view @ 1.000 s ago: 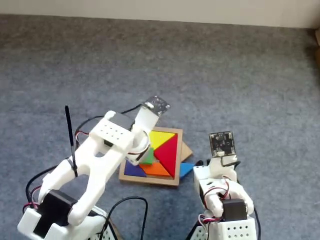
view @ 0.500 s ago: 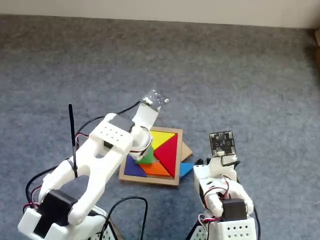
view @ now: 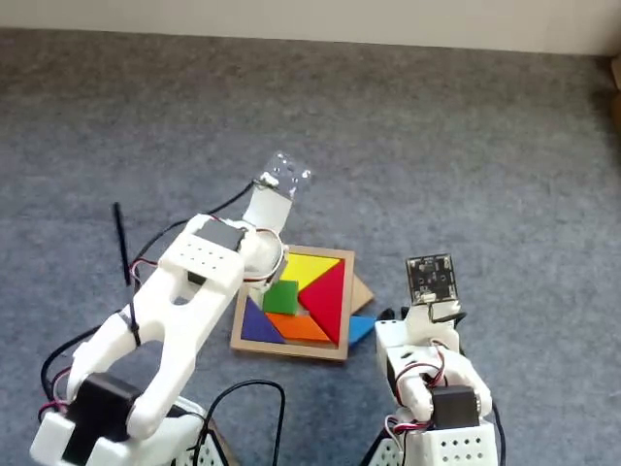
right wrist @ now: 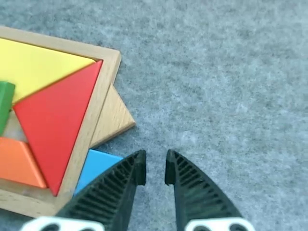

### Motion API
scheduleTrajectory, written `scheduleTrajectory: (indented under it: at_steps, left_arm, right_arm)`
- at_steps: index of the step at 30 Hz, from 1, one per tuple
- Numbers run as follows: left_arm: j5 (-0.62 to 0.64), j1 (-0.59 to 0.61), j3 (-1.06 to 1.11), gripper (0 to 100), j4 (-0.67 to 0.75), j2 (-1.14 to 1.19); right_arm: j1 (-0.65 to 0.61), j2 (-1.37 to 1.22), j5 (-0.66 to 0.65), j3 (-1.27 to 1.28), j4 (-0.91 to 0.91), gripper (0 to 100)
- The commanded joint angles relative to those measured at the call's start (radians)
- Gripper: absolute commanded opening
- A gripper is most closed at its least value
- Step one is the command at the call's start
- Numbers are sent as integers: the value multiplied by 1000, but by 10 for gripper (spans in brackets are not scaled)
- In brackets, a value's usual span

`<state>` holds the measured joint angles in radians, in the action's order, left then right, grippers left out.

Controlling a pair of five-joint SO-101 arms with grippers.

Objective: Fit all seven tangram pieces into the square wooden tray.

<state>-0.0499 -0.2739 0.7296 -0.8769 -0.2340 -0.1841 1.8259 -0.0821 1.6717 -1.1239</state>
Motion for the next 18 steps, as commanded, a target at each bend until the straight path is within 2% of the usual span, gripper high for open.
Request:
scheduleTrajectory:
  at_steps: [1, 5, 9, 14, 18]
  left_arm:
    - [11, -120, -35, 140, -58, -93]
    - [9, -222, -30, 141, -68, -102]
    - [8, -239, -31, 141, -64, -27]
    - [8, -148, -39, 139, -9, 107]
    - [14, -56, -82, 137, -8, 122]
  right_arm:
    - [12, 10, 5, 97, 19, 77]
    - [12, 10, 5, 97, 19, 77]
    - [12, 10, 5, 97, 19, 77]
    - [12, 10, 5, 97, 19, 77]
    - [12, 10, 5, 97, 19, 77]
